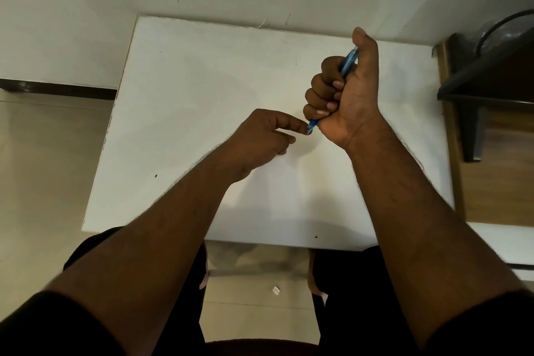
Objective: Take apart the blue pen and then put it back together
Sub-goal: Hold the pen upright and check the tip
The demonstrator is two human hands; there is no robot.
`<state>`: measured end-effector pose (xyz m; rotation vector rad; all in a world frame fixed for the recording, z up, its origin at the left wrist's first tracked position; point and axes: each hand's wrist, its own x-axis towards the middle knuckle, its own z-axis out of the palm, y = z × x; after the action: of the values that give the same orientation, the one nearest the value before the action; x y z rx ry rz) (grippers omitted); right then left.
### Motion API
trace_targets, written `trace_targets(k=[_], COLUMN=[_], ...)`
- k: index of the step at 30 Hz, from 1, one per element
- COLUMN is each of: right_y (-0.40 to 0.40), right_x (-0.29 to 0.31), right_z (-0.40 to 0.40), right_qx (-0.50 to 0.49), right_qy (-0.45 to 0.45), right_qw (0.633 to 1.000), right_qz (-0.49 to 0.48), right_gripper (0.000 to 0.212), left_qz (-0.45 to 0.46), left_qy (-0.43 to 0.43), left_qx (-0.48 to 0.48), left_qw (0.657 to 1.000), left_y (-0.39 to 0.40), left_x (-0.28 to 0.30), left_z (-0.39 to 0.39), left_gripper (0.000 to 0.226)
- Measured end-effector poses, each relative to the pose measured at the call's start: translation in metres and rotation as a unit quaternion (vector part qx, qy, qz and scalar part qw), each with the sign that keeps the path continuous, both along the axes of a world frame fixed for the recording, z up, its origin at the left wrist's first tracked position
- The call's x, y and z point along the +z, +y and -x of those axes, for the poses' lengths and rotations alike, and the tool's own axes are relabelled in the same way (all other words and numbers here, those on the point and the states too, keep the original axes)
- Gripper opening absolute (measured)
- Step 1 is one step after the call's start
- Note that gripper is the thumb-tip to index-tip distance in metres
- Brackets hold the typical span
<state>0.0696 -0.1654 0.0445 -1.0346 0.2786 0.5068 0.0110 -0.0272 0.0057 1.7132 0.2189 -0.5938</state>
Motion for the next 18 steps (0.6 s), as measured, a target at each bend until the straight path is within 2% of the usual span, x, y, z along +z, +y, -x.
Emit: trace_targets(k=[8, 18], right_y=[0.0008, -0.0018], right_x=[0.0026, 0.001], right_z=[-0.0003, -0.0005], right_qx=[0.035, 0.016], right_qy=[-0.013, 0.029], right_qw=[0.999, 0.999], right_qz=[0.022, 0.03], right_gripper=[0.066, 0.064], left_qz=[0.013, 0.013], left_qy=[-0.015, -0.012], left_qx=[0.003, -0.01], left_qw=[1.0, 1.0], left_y=[0.0008, -0.0005], left_x=[-0.0003, 0.0026], left_z=[0.0012, 0.0025], left_gripper=[0.05, 0.047])
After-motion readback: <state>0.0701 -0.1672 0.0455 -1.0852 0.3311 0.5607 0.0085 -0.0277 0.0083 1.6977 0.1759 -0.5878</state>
